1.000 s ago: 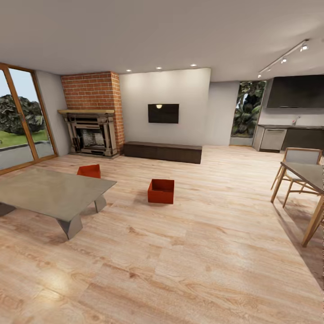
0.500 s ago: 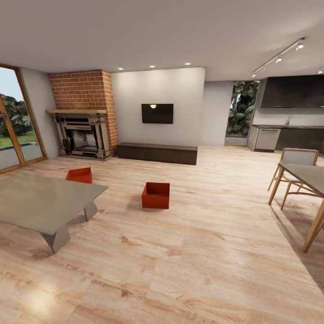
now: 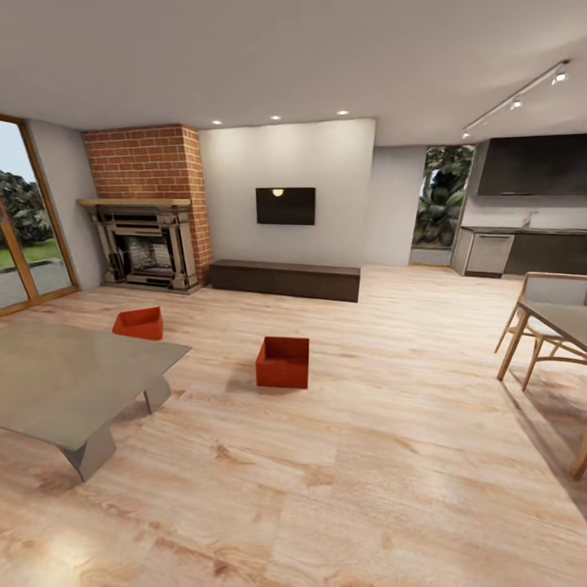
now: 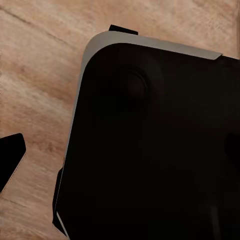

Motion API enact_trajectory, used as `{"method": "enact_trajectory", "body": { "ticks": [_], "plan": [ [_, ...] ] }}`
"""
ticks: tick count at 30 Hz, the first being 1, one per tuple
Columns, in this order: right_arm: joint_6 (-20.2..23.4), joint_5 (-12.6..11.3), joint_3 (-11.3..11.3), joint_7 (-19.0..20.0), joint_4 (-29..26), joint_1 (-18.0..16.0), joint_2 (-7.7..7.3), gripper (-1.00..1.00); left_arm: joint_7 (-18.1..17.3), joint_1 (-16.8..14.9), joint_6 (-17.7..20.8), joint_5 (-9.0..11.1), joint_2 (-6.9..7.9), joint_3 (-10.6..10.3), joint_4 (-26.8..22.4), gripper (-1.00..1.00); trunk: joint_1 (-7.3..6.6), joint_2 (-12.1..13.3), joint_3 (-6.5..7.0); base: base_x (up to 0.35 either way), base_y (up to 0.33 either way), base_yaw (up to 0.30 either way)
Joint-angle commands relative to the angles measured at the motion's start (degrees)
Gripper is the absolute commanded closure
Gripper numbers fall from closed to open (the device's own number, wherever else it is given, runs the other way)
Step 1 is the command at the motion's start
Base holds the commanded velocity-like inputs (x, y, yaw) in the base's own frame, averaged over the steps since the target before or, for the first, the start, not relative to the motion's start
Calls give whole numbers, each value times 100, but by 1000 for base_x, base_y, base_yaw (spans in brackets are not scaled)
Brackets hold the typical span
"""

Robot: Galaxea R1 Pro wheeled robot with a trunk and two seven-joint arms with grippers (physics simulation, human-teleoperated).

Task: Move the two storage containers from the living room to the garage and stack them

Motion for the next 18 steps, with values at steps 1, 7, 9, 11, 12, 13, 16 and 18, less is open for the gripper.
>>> {"method": "enact_trajectory", "body": {
  "ticks": [1, 7, 9, 11, 12, 13, 16, 18],
  "plan": [
    [-38, -59, 49, -4, 17, -6, 3, -100, -2, -1, -11, 28, 0, -2, 0, -100, 3, -3, -5, 326, 85, 0],
    [-37, -49, 49, -4, 17, -6, 3, -100, -2, -1, -6, 28, 0, -2, -1, -100, 3, -3, -5, 326, 92, 0],
    [-36, -46, 49, -4, 17, -6, 3, -100, -2, -1, -4, 30, 0, -2, -1, -100, 3, -3, -5, 326, 99, 0],
    [-36, -43, 49, -4, 17, -6, 3, -100, -2, -1, -3, 32, 0, -2, -2, -100, 3, -3, -5, 326, 103, 0],
    [-36, -32, 49, -4, 17, -6, 7, -100, -2, -1, -2, 34, 0, -2, -2, -100, 3, -3, -5, 326, 111, 0],
    [-37, -28, 49, -4, 17, -6, 7, -100, -2, -1, -2, 32, 0, -2, -2, -100, 3, -3, -5, 326, 111, 0],
    [-36, -25, 49, -4, 17, -6, 5, -100, -2, -1, -2, 31, 0, -2, -1, -100, 3, -3, -5, 326, 112, 0],
    [-37, -23, 49, -4, 17, -6, 4, -100, -2, -1, -2, 29, 0, -2, -2, -100, 3, -3, -5, 326, 112, 0]
  ]
}}
